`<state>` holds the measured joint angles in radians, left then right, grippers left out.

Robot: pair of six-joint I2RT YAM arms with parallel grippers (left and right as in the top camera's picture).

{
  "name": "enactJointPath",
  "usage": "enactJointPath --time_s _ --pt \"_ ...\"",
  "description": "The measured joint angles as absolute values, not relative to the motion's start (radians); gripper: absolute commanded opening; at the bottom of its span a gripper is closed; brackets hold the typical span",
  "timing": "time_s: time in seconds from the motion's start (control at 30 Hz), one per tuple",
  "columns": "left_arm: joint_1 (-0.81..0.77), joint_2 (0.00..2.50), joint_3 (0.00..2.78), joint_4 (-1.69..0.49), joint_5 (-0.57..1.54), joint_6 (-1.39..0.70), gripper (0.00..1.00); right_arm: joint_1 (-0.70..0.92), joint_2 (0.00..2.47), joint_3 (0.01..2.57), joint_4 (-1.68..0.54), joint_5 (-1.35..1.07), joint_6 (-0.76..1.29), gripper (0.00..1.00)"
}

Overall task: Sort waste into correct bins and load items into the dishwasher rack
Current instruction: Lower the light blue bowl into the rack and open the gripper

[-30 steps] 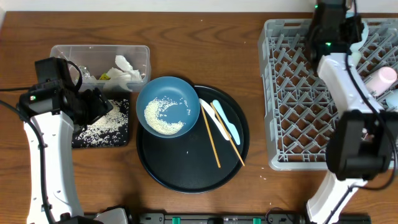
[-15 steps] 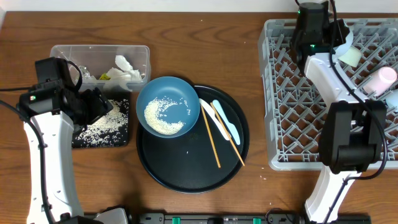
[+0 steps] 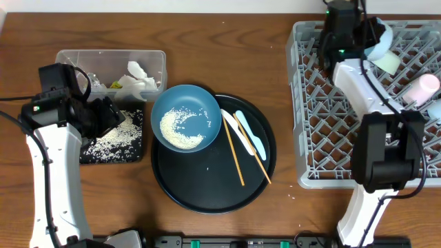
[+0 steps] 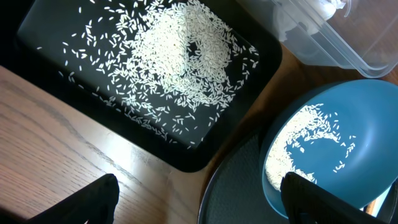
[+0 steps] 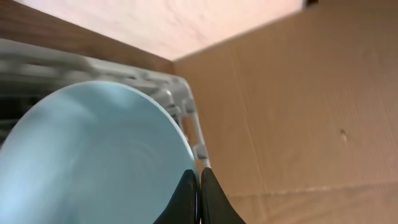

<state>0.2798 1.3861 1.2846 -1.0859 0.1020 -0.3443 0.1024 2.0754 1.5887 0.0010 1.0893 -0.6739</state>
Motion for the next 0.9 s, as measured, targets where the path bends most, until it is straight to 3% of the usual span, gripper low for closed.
enactJointPath --time_s 0.43,0.7,0.9 --pt "0.280 1.386 1.285 -1.084 0.102 -0.344 0.84 0.183 2.075 1.605 -0.119 0.985 -0.704 0.01" --pt "0.280 1.386 1.285 -1.084 0.102 -0.344 0.85 0.183 2.075 1.602 -0.041 1.004 -0.702 0.01" --pt "0.280 1.386 1.285 -1.084 0.102 -0.344 0.85 0.182 2.075 1.596 0.104 1.052 -0.819 0.01"
